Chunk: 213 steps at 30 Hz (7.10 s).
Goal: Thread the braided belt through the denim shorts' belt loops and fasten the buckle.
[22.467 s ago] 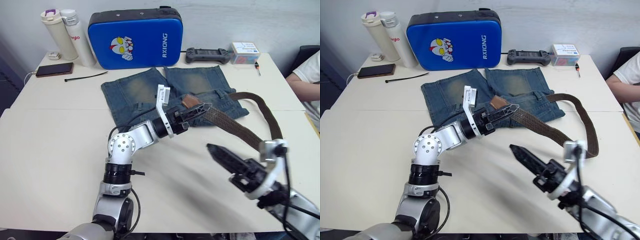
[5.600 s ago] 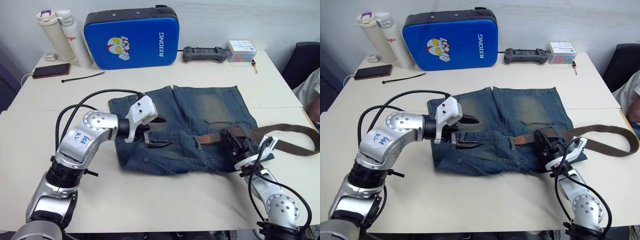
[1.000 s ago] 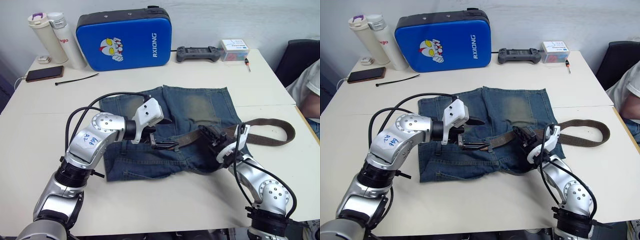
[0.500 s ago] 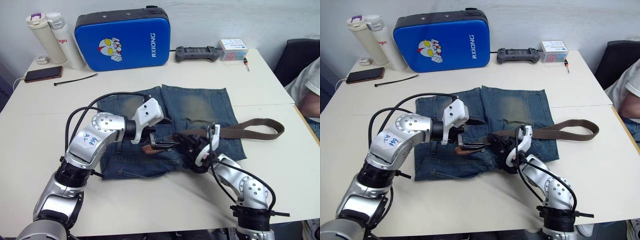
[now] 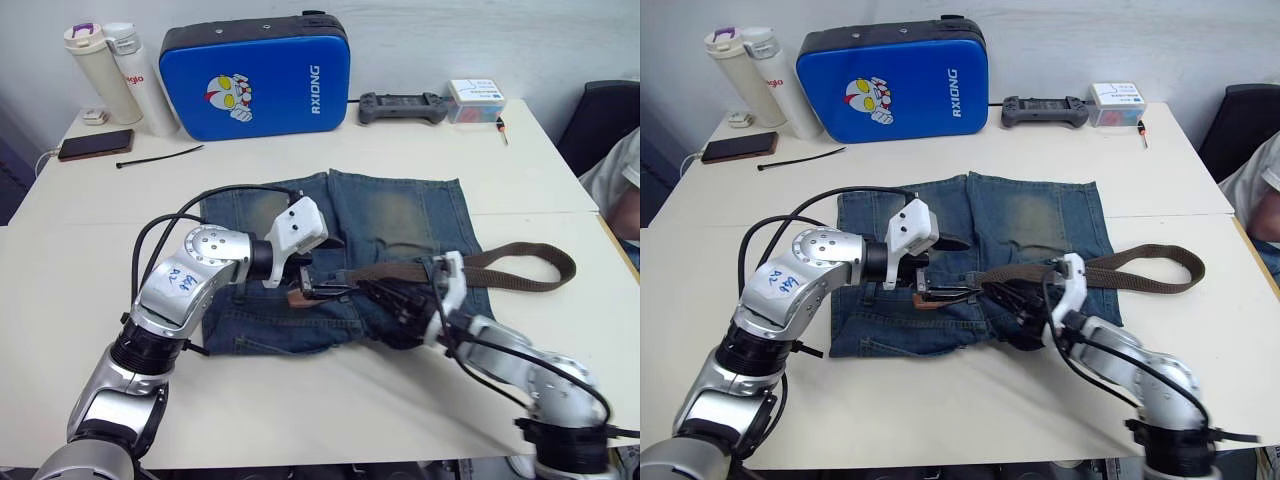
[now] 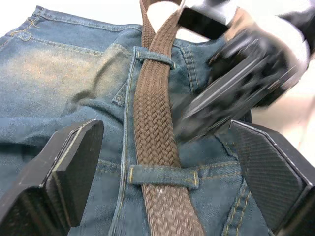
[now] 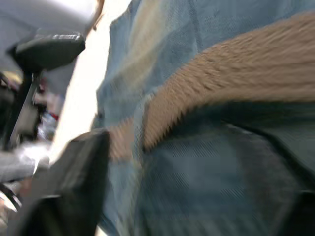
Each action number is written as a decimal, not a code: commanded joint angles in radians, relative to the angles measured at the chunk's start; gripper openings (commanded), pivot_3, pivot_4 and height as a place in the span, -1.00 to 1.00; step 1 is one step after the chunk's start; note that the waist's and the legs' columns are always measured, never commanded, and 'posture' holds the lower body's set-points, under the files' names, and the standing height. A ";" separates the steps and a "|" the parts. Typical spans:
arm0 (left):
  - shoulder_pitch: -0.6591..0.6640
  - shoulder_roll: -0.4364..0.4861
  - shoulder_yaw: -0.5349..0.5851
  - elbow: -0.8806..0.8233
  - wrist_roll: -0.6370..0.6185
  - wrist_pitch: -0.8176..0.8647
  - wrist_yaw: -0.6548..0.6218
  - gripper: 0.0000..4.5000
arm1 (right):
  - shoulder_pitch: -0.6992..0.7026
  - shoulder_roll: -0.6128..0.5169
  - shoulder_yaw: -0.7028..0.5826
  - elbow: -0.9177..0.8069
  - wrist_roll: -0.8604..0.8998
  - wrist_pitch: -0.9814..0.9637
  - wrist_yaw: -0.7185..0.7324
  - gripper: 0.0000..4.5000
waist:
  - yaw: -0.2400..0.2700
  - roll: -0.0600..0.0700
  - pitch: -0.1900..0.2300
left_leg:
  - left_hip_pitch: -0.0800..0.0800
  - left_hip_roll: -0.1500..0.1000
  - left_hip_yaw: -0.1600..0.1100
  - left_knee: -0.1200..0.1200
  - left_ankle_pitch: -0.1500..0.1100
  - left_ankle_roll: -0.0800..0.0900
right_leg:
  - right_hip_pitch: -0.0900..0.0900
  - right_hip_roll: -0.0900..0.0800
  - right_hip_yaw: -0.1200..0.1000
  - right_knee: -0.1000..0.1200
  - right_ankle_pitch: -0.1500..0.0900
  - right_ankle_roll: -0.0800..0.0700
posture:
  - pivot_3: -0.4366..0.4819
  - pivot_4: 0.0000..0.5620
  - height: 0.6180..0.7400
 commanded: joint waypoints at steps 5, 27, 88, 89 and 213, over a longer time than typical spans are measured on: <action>-0.012 0.052 0.039 -0.004 -0.008 -0.031 -0.046 1.00 | 0.024 -0.446 0.074 -0.205 -0.485 -0.193 0.526 0.97 | -0.003 0.001 0.002 | 0.000 0.000 0.000 0.000 -0.001 0.001 | 0.000 0.002 0.000 -0.001 0.000 0.000 | -0.05 -0.47 1.00; 0.071 0.156 0.047 -0.098 -0.003 -0.108 -0.101 1.00 | -0.033 -0.439 0.217 0.247 -1.079 -0.343 0.627 -0.99 | 0.046 -0.003 0.001 | 0.007 -0.001 -0.002 0.006 -0.002 0.003 | 0.012 -0.002 -0.002 -0.006 0.002 0.003 | -0.05 -0.47 1.00; 0.108 0.201 0.368 0.027 -0.171 0.044 -0.162 0.95 | -0.155 -0.427 0.153 0.528 -1.220 -0.505 0.721 -1.00 | 0.046 -0.002 0.000 | 0.006 -0.004 -0.003 0.009 -0.006 0.009 | 0.017 -0.005 -0.003 -0.014 0.004 0.007 | -0.05 -0.47 1.00; 0.104 0.194 0.366 0.020 -0.182 0.055 -0.151 0.95 | -0.179 -0.427 0.159 0.570 -1.231 -0.531 0.731 -1.00 | 0.045 -0.002 0.000 | 0.005 -0.004 -0.003 0.009 -0.006 0.009 | 0.017 -0.005 -0.003 -0.015 0.004 0.007 | -0.05 -0.47 1.00; 0.167 0.191 0.231 -0.076 -0.169 0.058 0.002 1.00 | -0.198 0.416 0.076 0.166 -0.340 0.081 -0.050 -0.99 | -0.013 0.005 0.003 | -0.011 -0.002 0.000 0.004 0.004 -0.002 | -0.010 -0.002 0.001 0.003 0.004 0.006 | -0.05 -0.47 1.00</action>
